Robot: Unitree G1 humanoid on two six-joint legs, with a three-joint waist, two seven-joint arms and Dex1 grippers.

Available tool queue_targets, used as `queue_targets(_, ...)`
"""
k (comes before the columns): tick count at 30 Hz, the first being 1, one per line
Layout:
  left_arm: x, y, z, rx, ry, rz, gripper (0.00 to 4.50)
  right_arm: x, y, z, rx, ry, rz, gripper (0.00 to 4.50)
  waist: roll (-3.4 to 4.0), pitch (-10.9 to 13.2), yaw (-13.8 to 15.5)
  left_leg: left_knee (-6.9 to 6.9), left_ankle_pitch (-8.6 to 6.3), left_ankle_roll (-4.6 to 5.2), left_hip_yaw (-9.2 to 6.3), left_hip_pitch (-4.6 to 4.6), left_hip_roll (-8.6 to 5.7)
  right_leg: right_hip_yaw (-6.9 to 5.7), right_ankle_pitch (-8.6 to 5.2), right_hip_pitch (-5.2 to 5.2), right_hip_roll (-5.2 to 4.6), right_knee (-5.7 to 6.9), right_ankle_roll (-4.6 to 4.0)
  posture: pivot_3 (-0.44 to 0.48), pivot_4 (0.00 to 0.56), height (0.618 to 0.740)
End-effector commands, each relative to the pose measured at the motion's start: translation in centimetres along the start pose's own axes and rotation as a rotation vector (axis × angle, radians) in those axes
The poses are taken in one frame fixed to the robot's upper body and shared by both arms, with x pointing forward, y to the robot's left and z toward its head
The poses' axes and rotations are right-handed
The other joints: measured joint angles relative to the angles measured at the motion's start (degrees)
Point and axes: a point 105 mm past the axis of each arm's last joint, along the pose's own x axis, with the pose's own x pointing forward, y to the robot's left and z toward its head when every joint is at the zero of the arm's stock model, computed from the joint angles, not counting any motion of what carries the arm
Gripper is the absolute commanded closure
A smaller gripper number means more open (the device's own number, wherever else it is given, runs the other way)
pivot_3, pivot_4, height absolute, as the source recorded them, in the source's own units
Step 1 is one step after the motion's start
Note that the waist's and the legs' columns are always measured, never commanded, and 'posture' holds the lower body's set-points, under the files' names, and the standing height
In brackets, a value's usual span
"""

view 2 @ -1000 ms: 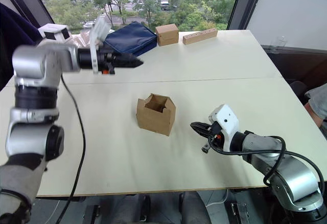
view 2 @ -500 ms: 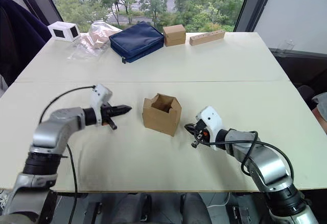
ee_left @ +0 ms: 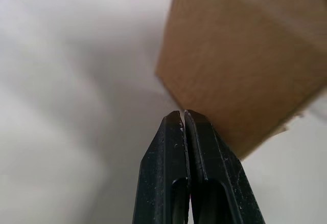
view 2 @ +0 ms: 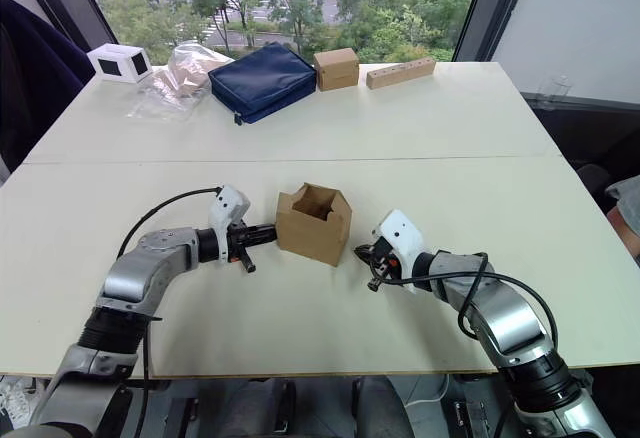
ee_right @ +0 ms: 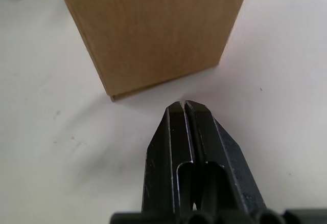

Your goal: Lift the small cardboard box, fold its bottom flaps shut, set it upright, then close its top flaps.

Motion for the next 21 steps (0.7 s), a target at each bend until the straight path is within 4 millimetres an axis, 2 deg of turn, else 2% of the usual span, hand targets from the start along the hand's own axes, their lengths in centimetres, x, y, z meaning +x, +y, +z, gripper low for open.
queue_targets(1, 0.1, -2.3, 0.6, 0.002, -0.003, -0.090, 4.42, -0.3, -0.6, 0.8, -0.060, -0.021, -0.015, 4.50, 0.00, 0.00, 0.01, 0.00, 0.00, 0.00, 0.00, 0.00, 0.00, 0.00, 0.00, 0.00, 0.00, -0.01, 0.00, 0.000, 0.150, 0.740)
queue_targets(8, -0.1, -3.5, 0.0, -0.011, 0.023, -0.115, 4.42, -0.3, -1.1, 1.0, -0.075, -0.029, -0.012, 4.50, 0.00, 0.00, 0.00, 0.00, 0.00, 0.00, -0.01, 0.00, 0.01, 0.00, 0.00, 0.02, 0.01, -0.03, 0.00, 0.000, 0.150, 0.740)
queue_targets(14, -1.1, -1.7, 0.2, 0.012, 0.021, -0.028, 4.42, -0.8, -1.0, 0.9, -0.096, -0.021, -0.014, 4.50, 0.00, 0.00, 0.01, 0.00, 0.00, 0.00, -0.01, 0.01, 0.02, 0.00, 0.00, 0.02, 0.01, -0.03, 0.00, 0.000, 0.150, 0.740)
queue_targets(19, -3.1, 0.9, 2.0, 0.087, -0.001, 0.045, 4.42, -3.1, -2.4, 2.1, -0.123, -0.028, -0.026, 4.50, 0.00, 0.01, 0.19, 0.00, 0.00, 0.00, -0.01, 0.00, 0.01, -0.02, 0.00, 0.02, 0.01, -0.04, 0.00, 0.000, 0.150, 0.740)
queue_targets(21, -3.8, 0.7, 4.5, 0.117, -0.043, 0.001, 4.42, -4.9, -3.5, 3.4, -0.148, -0.037, -0.016, 4.50, 0.00, 0.02, 0.26, 0.00, -0.01, 0.01, -0.01, 0.01, 0.01, -0.02, 0.00, 0.04, 0.01, -0.06, 0.00, 0.000, 0.150, 0.740)
